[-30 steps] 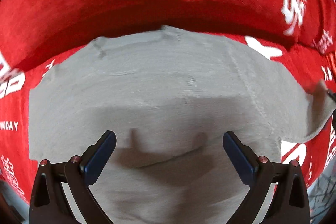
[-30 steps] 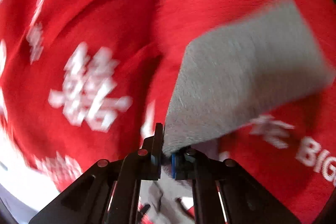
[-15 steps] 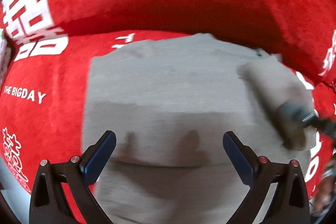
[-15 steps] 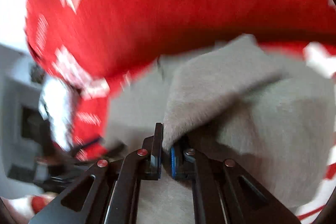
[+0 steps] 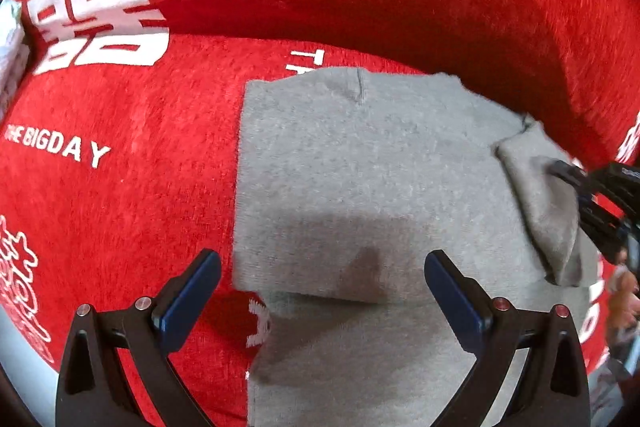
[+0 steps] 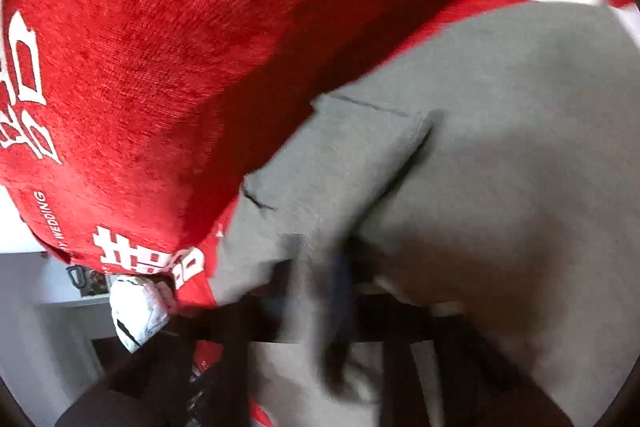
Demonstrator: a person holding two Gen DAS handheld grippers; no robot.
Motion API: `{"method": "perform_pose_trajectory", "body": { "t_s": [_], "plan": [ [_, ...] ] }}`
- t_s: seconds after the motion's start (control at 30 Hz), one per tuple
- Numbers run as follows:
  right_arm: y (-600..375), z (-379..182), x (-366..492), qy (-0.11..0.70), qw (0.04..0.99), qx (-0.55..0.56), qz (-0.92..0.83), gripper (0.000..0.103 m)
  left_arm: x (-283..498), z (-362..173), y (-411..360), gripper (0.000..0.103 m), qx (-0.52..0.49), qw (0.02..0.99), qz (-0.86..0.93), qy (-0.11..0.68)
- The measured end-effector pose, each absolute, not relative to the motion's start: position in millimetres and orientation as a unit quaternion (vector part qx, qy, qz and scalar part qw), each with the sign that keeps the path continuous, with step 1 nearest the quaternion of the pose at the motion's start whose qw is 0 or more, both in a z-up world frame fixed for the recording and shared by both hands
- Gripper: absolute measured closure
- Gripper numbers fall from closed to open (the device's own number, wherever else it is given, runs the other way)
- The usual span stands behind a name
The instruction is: Fold small clothes
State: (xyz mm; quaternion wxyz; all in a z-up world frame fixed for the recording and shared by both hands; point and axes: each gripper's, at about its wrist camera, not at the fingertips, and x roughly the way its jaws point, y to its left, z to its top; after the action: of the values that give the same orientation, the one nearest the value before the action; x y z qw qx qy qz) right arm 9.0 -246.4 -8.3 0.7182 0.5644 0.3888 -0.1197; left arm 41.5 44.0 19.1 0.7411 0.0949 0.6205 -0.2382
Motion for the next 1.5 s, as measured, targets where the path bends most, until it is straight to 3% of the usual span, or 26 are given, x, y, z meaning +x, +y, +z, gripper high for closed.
{"method": "perform_pose_trajectory", "body": {
  "t_s": [0.17, 0.33, 0.43, 0.5, 0.53, 0.8, 0.83, 0.9, 0.93, 0.97, 1.0, 1.03, 1.07, 1.23, 1.43, 1.5],
  "plan": [
    [-158, 31, 76, 0.473, 0.796, 0.377, -0.009, 0.096, 56, 24, 62, 0.001, 0.056, 0.737, -0.243, 0.629],
    [-94, 2, 75, 0.593, 0.771, 0.232, 0.011, 0.087, 59, 21, 61, 0.001, 0.051, 0.729, -0.25, 0.635],
    [-119, 7, 37, 0.575, 0.766, 0.287, 0.001, 0.078, 54, 16, 51, 0.001, 0.058, 0.72, -0.26, 0.641],
    [-138, 14, 13, 0.559, 0.76, 0.332, -0.022, 0.055, 50, 12, 44, 0.001, 0.058, 0.713, -0.269, 0.645],
    [-146, 16, -3, 0.547, 0.753, 0.363, -0.043, 0.052, 49, 10, 39, 0.001, 0.058, 0.709, -0.273, 0.647],
    [-235, 4, -130, 0.44, 0.674, 0.56, -0.196, 0.051, 49, -9, 6, 0.003, 0.051, 0.677, -0.288, 0.675],
    [-244, 0, -146, 0.413, 0.662, 0.589, -0.212, 0.051, 49, -9, 3, 0.008, 0.051, 0.678, -0.287, 0.675],
    [-259, -8, -171, 0.368, 0.639, 0.634, -0.231, 0.051, 50, -11, -3, 0.061, 0.057, 0.673, -0.285, 0.681],
    [-264, -13, -176, 0.353, 0.631, 0.65, -0.235, 0.051, 50, -11, -4, 0.073, 0.062, 0.671, -0.282, 0.683],
    [-268, -16, -179, 0.34, 0.623, 0.663, -0.237, 0.051, 52, -11, -6, 0.093, 0.06, 0.671, -0.282, 0.683],
    [-273, -20, -178, 0.33, 0.617, 0.673, -0.237, 0.057, 55, -9, -6, 0.095, 0.047, 0.668, -0.29, 0.684],
    [-275, -21, -175, 0.33, 0.617, 0.674, -0.238, 0.069, 56, -5, -5, 0.095, 0.039, 0.671, -0.293, 0.68],
    [-278, -19, -169, 0.338, 0.621, 0.666, -0.239, 0.097, 56, 1, -4, 0.095, 0.036, 0.676, -0.298, 0.673],
    [-304, 8, -172, 0.384, 0.684, 0.579, -0.223, 0.097, 44, 8, 9, 0.095, 0.049, 0.68, -0.311, 0.662],
    [-308, -14, -181, 0.433, 0.681, 0.549, -0.217, 0.098, 27, -7, 18, 0.095, 0.075, 0.68, -0.303, 0.663],
    [-303, -8, -182, 0.453, 0.679, 0.536, -0.216, 0.09, 28, 0, 21, 0.095, 0.093, 0.692, -0.291, 0.654]
  ]
}}
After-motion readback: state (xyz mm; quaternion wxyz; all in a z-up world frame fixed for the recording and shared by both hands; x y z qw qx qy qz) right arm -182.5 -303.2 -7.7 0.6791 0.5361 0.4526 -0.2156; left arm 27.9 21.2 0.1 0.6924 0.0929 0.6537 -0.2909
